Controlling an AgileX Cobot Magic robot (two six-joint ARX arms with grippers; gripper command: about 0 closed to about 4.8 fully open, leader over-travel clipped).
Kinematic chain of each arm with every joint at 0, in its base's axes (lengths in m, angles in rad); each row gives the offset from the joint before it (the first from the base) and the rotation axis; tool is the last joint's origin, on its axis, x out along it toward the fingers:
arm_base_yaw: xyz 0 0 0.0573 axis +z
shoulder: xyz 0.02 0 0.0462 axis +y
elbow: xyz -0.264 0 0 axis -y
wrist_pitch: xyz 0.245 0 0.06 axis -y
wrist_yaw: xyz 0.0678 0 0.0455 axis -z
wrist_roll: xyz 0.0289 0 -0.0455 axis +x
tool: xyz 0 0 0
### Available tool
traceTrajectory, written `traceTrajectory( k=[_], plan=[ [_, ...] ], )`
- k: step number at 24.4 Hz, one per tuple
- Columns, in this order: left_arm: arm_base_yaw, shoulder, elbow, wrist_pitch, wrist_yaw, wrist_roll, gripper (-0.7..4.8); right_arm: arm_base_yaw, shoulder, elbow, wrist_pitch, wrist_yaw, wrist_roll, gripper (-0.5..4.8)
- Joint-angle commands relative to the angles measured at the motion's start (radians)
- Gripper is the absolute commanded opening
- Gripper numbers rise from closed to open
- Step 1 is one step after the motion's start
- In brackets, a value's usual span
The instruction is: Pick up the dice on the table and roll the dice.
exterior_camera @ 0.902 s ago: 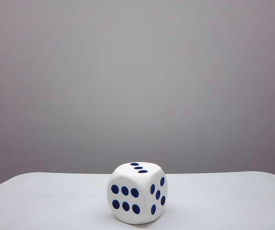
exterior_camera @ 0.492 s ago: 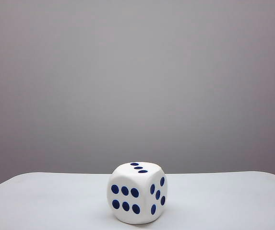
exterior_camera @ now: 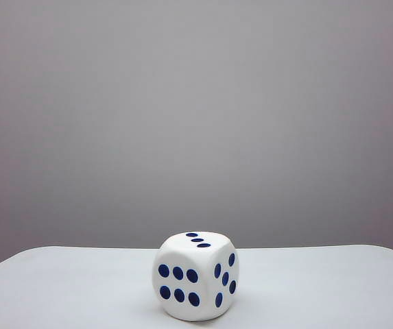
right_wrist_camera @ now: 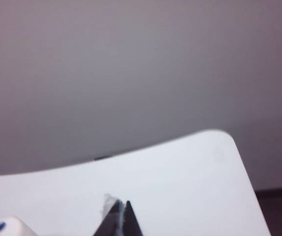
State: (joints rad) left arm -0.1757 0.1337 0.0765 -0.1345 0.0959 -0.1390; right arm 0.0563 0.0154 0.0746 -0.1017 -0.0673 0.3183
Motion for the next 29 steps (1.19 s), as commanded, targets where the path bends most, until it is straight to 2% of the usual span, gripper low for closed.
traceTrajectory(
  k=[1, 4, 6, 8, 11, 13, 16, 21, 23, 24, 26, 29],
  plan=[
    [0.001, 0.073, 0.094, 0.020, 0.006, 0.000, -0.05, 0.001, 0.058, 0.064, 0.021, -0.006, 0.002, -0.06],
    [0.000, 0.180, 0.167, 0.014, 0.006, 0.000, -0.04, 0.001, 0.142, 0.122, 0.041, -0.006, 0.002, -0.06],
    [0.001, 0.310, 0.225, 0.018, 0.018, 0.003, -0.05, 0.001, 0.262, 0.186, 0.101, -0.056, 0.003, -0.06],
    [0.000, 0.365, 0.244, 0.017, 0.057, 0.025, -0.05, 0.001, 0.322, 0.219, 0.106, -0.102, 0.003, -0.06],
    [0.000, 0.449, 0.266, 0.015, 0.174, 0.046, -0.05, 0.003, 0.438, 0.276, 0.099, -0.211, 0.005, -0.06],
    [-0.001, 0.534, 0.291, 0.000, 0.272, 0.046, -0.05, 0.033, 0.605, 0.329, 0.106, -0.296, 0.019, -0.06],
    [-0.002, 0.579, 0.319, -0.012, 0.310, 0.059, -0.05, 0.085, 0.737, 0.368, 0.110, -0.317, 0.018, -0.06],
    [-0.033, 0.636, 0.390, -0.024, 0.281, 0.060, -0.05, 0.216, 0.970, 0.442, 0.169, -0.316, 0.005, -0.06],
    [-0.100, 0.682, 0.448, -0.074, 0.169, 0.060, -0.05, 0.308, 1.165, 0.531, 0.173, -0.229, -0.008, -0.03],
    [-0.125, 0.697, 0.462, -0.090, 0.119, 0.060, -0.05, 0.325, 1.207, 0.553, 0.175, -0.200, -0.008, 0.10],
    [-0.163, 0.716, 0.480, -0.120, 0.056, 0.061, -0.05, 0.350, 1.295, 0.597, 0.182, -0.171, -0.007, 0.97],
    [-0.227, 0.748, 0.484, -0.131, 0.000, 0.060, -0.05, 0.373, 1.447, 0.683, 0.179, -0.210, 0.002, 2.20]
  ],
)
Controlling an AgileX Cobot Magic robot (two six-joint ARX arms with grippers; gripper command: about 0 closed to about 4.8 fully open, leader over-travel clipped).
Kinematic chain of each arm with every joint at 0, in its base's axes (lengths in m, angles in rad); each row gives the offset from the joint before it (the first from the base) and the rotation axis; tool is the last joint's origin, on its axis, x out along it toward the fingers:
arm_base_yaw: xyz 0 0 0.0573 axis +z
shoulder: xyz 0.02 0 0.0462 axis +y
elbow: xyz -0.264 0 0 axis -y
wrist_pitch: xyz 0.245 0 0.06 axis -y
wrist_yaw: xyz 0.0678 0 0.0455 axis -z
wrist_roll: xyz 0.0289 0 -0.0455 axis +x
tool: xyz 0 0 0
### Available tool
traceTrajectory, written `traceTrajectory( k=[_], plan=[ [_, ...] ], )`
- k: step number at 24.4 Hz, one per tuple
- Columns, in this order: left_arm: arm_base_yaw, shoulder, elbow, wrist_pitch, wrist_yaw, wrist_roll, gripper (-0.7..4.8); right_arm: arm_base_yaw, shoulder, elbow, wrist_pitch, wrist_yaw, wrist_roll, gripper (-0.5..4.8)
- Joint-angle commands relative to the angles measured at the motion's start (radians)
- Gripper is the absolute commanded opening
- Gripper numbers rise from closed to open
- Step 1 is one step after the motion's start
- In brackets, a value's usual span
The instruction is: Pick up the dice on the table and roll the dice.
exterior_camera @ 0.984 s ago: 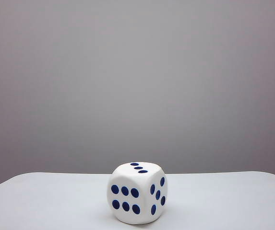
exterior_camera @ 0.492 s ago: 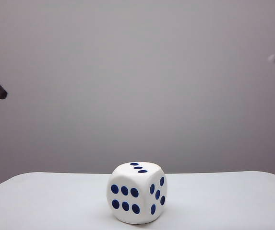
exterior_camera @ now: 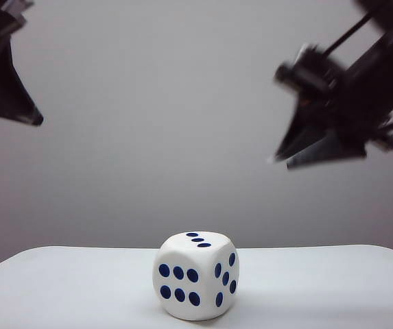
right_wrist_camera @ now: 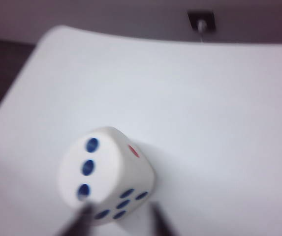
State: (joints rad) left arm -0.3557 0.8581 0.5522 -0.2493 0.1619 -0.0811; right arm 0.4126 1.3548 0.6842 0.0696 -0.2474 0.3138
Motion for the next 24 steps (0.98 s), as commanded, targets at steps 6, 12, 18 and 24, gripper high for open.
traceTrajectory(
  k=[6, 12, 18, 24],
  plan=[
    [-0.082, 0.040, 0.009, -0.026, -0.070, 0.002, -0.05, 0.021, 0.270, 0.182, -0.046, -0.113, 0.050, 4.79],
    [-0.081, 0.041, 0.009, -0.018, -0.068, 0.002, -0.05, 0.039, 0.368, 0.213, -0.042, -0.122, 0.050, 4.79],
    [-0.081, 0.041, 0.009, 0.005, -0.042, 0.002, -0.05, 0.069, 0.473, 0.260, -0.036, -0.150, 0.080, 4.79],
    [-0.081, 0.041, 0.009, 0.004, -0.042, 0.002, -0.05, 0.103, 0.533, 0.282, -0.034, -0.148, 0.083, 4.79]
  ],
)
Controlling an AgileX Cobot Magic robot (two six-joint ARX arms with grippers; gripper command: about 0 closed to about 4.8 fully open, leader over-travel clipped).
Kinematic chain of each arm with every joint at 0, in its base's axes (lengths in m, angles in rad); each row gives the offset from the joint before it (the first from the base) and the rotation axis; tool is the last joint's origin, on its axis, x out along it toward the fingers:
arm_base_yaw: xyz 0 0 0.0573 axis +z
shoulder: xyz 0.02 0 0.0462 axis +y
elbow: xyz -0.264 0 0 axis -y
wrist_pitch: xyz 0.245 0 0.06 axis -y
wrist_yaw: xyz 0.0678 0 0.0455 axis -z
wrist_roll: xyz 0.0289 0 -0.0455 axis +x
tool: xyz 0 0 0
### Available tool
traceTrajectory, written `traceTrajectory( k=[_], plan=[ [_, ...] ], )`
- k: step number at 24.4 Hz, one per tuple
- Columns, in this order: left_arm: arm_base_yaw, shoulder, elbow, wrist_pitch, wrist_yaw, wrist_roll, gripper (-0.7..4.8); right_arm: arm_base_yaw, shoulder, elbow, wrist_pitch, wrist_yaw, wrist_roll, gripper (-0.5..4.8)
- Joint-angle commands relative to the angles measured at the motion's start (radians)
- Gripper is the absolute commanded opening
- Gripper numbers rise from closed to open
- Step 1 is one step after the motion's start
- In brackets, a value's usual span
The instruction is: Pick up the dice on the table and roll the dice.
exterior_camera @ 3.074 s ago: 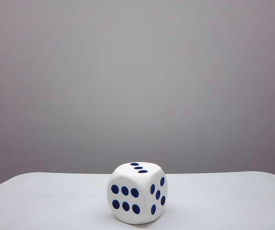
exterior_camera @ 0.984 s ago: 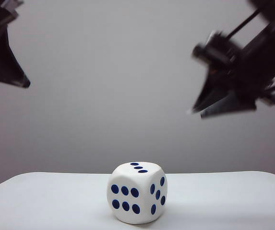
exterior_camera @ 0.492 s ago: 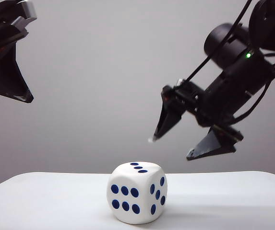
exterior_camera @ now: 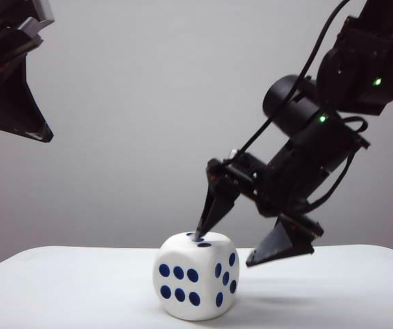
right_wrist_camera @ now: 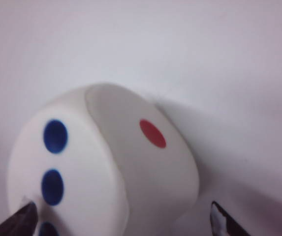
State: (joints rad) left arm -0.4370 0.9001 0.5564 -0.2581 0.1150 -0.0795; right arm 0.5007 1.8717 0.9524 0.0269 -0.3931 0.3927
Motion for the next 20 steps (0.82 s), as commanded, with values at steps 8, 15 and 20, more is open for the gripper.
traceTrajectory(
  k=[8, 15, 20],
  plan=[
    [0.000, 0.003, 0.005, 0.009, 0.005, 0.001, -0.05, 0.050, 0.036, 0.040, 0.029, 0.008, 0.003, 0.52],
    [0.000, 0.003, 0.005, 0.046, 0.005, 0.003, -0.04, 0.010, -0.080, 0.108, -0.128, -0.009, -0.108, 0.52],
    [0.000, 0.003, 0.005, 0.123, 0.140, 0.023, -0.04, -0.025, -0.216, 0.111, -0.328, 0.025, -0.250, 0.52]
  ],
)
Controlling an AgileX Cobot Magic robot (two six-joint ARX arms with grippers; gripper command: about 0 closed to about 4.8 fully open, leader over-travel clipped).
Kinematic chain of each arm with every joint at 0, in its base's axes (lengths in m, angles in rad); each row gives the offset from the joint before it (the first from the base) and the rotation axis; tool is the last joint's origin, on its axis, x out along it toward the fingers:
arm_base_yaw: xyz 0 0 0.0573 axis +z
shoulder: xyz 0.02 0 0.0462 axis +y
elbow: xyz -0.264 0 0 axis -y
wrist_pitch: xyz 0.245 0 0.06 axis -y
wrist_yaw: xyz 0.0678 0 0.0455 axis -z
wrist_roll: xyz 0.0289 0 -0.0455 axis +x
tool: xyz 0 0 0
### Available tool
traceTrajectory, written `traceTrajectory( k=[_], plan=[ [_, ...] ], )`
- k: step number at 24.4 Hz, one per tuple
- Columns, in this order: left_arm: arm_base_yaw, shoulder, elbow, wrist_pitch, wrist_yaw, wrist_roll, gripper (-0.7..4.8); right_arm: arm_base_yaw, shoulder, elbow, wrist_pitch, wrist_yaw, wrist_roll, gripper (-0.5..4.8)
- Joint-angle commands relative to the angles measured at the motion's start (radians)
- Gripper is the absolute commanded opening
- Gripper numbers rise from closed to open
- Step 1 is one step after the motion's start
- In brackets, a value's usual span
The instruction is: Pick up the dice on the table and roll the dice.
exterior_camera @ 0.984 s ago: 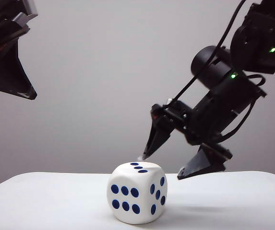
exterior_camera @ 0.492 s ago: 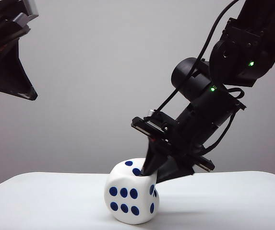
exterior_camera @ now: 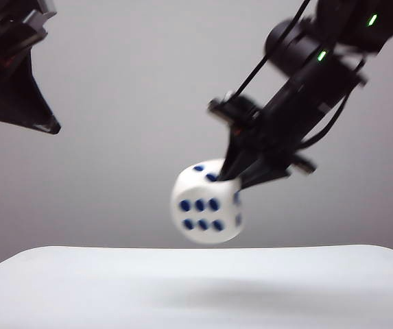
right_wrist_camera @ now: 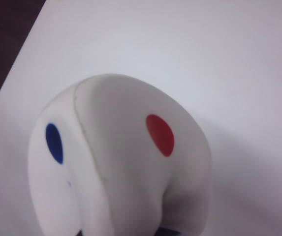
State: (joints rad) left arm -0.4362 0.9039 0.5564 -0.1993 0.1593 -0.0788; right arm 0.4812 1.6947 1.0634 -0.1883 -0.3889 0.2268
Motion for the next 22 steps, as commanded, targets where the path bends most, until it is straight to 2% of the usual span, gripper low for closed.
traceTrajectory(
  k=[1, 5, 11, 16, 18, 19, 20, 22],
  plan=[
    [0.000, -0.001, 0.005, 0.084, 0.124, 0.032, -0.03, -0.008, -0.053, 0.000, -0.145, 0.030, -0.107, 0.53],
    [0.000, 0.000, 0.005, 0.178, 0.222, 0.130, -0.04, -0.010, -0.103, 0.000, -0.231, 0.032, -0.192, 0.53],
    [0.000, 0.001, 0.005, 0.209, 0.220, 0.134, -0.04, -0.014, -0.185, 0.001, -0.227, 0.045, -0.208, 0.53],
    [0.000, 0.001, 0.005, 0.209, 0.220, 0.135, -0.04, -0.017, -0.303, 0.012, -0.227, 0.081, -0.291, 0.50],
    [0.000, 0.001, 0.005, 0.209, 0.220, 0.135, -0.04, -0.017, -0.399, 0.039, -0.223, 0.072, -0.344, 1.44],
    [0.000, 0.001, 0.005, 0.209, 0.220, 0.135, -0.04, -0.017, -0.468, 0.066, -0.206, 0.073, -0.365, 3.65],
    [0.000, 0.001, 0.005, 0.209, 0.220, 0.135, -0.04, -0.017, -0.539, 0.091, -0.153, 0.085, -0.366, 4.79],
    [0.000, 0.001, 0.005, 0.210, 0.220, 0.135, -0.03, -0.017, -0.608, 0.109, -0.090, 0.156, -0.370, 4.79]
  ],
)
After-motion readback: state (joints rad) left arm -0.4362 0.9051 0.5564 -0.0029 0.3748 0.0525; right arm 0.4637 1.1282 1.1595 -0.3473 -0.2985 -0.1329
